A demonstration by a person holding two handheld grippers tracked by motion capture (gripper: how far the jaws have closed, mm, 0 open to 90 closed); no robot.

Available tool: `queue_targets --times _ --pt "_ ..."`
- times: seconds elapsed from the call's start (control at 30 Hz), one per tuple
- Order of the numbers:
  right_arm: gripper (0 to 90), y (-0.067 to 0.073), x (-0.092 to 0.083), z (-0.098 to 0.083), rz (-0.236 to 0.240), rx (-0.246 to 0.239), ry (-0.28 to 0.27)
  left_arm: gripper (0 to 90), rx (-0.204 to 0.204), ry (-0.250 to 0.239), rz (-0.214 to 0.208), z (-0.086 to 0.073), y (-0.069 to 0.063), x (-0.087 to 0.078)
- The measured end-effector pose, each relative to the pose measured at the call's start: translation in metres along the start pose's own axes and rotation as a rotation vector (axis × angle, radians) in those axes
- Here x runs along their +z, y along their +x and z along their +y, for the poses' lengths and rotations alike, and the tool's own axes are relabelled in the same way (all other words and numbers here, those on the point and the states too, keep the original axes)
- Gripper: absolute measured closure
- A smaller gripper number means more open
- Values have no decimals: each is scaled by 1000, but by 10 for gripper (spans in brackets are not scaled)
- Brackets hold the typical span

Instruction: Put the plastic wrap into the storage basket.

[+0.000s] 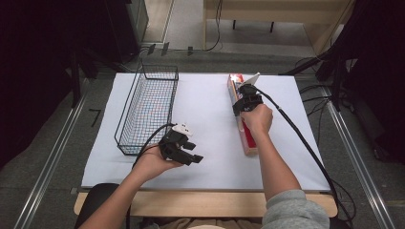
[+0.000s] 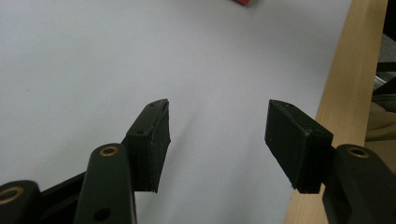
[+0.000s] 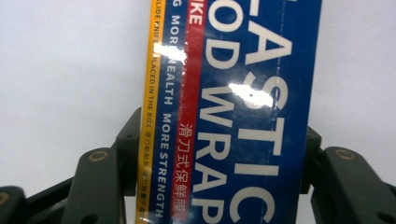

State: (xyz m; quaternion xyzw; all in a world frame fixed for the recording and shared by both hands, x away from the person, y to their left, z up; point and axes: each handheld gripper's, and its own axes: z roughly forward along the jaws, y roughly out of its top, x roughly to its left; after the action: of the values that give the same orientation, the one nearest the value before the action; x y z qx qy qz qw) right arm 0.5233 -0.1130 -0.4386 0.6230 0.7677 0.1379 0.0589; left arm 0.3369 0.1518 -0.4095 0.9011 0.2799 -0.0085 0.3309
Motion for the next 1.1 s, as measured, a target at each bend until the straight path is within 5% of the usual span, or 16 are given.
queue_targets --times 0.17,0.23,0.47,0.67,1.1 --pt "424 -8 -5 -1 60 -16 15 414 -2 -3 6 -1 1 -1" --pt "423 -13 -11 -2 73 -64 2 414 -3 -2 6 -1 2 -2" --pt "422 -18 -28 -7 78 -126 -27 414 -3 -2 8 -1 2 -2" --pt "422 -23 -48 -22 151 -197 -53 411 -7 -9 9 -2 3 -3" --pt "422 -9 -62 -65 197 -340 -70 405 -6 -21 22 -6 2 -8"
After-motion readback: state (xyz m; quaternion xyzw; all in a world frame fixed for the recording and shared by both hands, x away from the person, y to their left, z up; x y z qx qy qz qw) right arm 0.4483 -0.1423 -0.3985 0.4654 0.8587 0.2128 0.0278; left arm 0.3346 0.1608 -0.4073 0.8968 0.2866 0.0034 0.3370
